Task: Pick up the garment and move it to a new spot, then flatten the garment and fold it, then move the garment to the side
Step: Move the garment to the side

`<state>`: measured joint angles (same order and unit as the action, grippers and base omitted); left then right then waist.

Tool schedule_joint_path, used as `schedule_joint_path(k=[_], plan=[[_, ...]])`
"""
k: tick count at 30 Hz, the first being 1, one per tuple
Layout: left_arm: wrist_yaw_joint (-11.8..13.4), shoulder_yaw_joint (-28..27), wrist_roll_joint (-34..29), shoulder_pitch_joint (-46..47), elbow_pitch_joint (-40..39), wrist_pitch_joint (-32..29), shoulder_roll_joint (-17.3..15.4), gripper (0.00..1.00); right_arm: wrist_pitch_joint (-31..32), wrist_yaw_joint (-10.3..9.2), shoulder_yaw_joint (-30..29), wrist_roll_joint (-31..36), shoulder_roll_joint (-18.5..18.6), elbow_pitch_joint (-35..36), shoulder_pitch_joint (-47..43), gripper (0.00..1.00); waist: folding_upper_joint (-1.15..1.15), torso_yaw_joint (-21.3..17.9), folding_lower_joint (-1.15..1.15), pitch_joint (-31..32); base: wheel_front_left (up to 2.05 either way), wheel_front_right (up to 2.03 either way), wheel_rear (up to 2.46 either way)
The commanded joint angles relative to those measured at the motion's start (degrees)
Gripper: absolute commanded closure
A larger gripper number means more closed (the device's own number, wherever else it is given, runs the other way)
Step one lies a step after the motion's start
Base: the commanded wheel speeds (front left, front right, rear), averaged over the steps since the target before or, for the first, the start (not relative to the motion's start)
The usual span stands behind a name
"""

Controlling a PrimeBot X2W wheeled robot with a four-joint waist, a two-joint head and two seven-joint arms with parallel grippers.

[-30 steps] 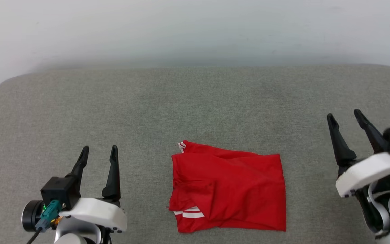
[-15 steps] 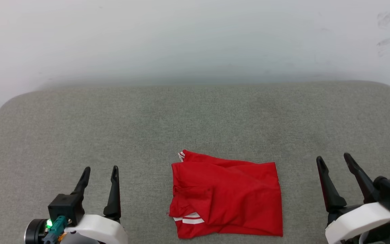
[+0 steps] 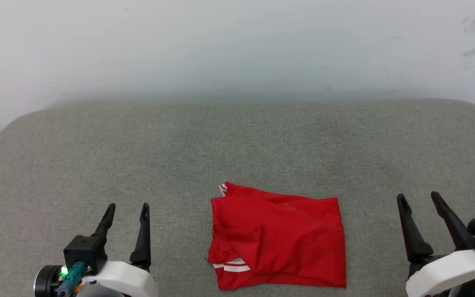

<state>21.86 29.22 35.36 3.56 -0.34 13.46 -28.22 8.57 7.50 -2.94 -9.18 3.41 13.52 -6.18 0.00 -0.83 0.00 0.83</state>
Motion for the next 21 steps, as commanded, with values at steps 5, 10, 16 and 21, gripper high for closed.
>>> schedule_joint_path(k=[5, 10, 16, 21], plan=[[0.76, -1.05, 0.19, 0.56, -0.98, 0.49, 0.25, 0.0, 10.99, -0.02, -6.54, -8.12, -0.43, -4.17, 1.0, 0.0, 0.0, 0.12, 0.0, -1.06, 0.0, 0.0, 0.0], [0.74, -1.82, -0.38, 1.76, -1.85, 0.82, 0.01, 0.0, 24.59, -0.02, -11.71, -14.51, 2.5, -11.64, 4.11, 0.0, 0.0, 1.63, 0.0, -2.56, 0.0, 0.0, 0.0], [0.34, -1.72, -0.91, 3.23, -2.32, 1.05, 0.98, 0.0, 37.39, -0.01, -15.81, -24.32, 2.49, -21.9, 7.76, 0.0, 0.0, 4.32, 0.0, -4.14, 0.0, 0.0, 0.0], [-0.05, -1.55, -1.29, 4.28, -2.5, 1.27, 1.64, 0.0, 40.22, -0.01, -16.34, -31.26, 0.83, -27.43, 11.55, 0.0, 0.0, 5.76, 0.0, -5.74, 0.0, 0.0, 0.0]])
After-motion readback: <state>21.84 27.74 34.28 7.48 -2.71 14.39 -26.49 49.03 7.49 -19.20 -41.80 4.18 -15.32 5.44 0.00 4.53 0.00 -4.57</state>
